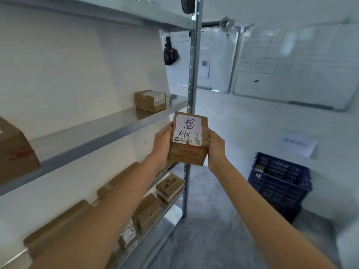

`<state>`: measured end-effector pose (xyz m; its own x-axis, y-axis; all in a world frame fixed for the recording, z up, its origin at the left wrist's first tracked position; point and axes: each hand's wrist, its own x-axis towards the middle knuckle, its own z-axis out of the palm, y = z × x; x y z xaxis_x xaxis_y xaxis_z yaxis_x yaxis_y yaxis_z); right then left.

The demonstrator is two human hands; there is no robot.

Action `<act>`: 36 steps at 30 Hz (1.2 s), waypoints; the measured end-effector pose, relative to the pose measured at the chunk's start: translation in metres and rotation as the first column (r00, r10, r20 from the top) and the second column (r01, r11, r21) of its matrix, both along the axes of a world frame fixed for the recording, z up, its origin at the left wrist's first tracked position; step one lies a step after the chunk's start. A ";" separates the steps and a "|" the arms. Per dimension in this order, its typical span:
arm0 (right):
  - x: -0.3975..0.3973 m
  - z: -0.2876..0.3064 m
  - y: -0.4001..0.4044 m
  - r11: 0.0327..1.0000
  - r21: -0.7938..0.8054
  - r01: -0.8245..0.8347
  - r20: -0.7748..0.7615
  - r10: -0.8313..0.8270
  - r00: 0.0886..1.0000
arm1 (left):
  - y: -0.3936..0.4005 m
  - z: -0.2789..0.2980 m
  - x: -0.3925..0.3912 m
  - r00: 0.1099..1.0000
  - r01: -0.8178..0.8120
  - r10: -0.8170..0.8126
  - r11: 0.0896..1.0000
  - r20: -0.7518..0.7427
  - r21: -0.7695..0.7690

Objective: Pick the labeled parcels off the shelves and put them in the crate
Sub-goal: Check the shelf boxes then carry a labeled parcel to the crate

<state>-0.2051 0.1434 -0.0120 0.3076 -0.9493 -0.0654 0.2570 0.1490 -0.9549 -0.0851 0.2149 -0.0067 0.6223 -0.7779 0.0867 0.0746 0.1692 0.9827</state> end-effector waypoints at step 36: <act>-0.238 -0.204 -0.392 0.767 0.366 0.528 -0.212 -0.483 0.849 | -0.460 -0.198 -0.231 0.887 0.462 -0.396 0.781 -0.238 0.421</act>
<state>-0.4430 -0.2491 -0.2159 -0.2387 -0.8488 -0.4718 0.3104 0.3936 -0.8653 -0.3160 -0.2449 -0.2052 0.1944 -0.8959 -0.3994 0.1630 -0.3720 0.9138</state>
